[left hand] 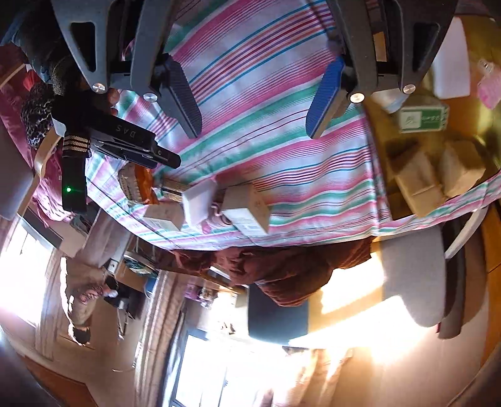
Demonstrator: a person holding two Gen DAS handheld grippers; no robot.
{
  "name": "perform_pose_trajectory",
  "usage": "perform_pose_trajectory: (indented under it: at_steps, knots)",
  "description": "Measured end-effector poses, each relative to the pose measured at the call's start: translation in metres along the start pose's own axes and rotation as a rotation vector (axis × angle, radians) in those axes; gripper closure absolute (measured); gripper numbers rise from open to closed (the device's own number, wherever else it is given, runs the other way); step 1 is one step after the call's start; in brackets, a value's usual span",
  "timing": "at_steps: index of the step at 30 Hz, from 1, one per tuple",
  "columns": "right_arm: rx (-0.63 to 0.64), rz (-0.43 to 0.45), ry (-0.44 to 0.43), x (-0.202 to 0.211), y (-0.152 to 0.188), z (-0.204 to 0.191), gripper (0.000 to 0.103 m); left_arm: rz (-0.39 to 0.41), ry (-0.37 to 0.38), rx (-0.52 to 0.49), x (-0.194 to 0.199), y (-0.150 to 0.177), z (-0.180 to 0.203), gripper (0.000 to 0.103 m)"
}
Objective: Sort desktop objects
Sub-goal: 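Move both tools back to the objects on the cloth, then grasp the long white melamine sponge with the left tool while the right tool grasps the pink sock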
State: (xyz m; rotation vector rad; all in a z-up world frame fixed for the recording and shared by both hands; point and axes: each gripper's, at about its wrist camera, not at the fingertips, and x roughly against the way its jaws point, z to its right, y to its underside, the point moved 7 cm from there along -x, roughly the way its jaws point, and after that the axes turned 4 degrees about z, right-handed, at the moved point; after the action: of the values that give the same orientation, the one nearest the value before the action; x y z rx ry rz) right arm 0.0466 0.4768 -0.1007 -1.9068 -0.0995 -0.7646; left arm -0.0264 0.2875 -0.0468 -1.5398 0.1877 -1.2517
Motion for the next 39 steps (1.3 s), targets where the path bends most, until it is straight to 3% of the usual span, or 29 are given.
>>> perform_pose_trajectory:
  at_steps: [10, 21, 23, 27, 29, 33, 39]
  knots:
    - [-0.098, 0.101, 0.143, 0.036, -0.015, 0.088, 0.038, -0.069, 0.066, -0.167, -0.087, -0.033, 0.076, 0.033]
    - [-0.136, 0.11, 0.125, 0.03, -0.013, 0.107, 0.035, -0.126, -0.008, -0.248, -0.163, -0.049, 0.096, 0.033]
    - [-0.144, 0.105, 0.125, 0.027, -0.012, 0.11, 0.035, -0.125, -0.028, -0.255, -0.171, -0.05, 0.096, 0.038]
    - [-0.158, 0.105, 0.125, 0.024, -0.012, 0.115, 0.034, -0.153, -0.036, -0.261, -0.19, -0.049, 0.096, 0.064]
    - [-0.159, 0.107, 0.125, 0.023, -0.012, 0.116, 0.033, -0.174, -0.044, -0.254, -0.201, -0.047, 0.093, 0.071]
    - [-0.143, 0.113, 0.138, 0.024, -0.013, 0.115, 0.033, -0.157, -0.02, -0.201, -0.198, -0.047, 0.086, 0.074]
    - [-0.127, 0.097, 0.138, 0.02, -0.014, 0.109, 0.033, -0.107, 0.022, -0.114, -0.159, -0.038, 0.073, 0.075]
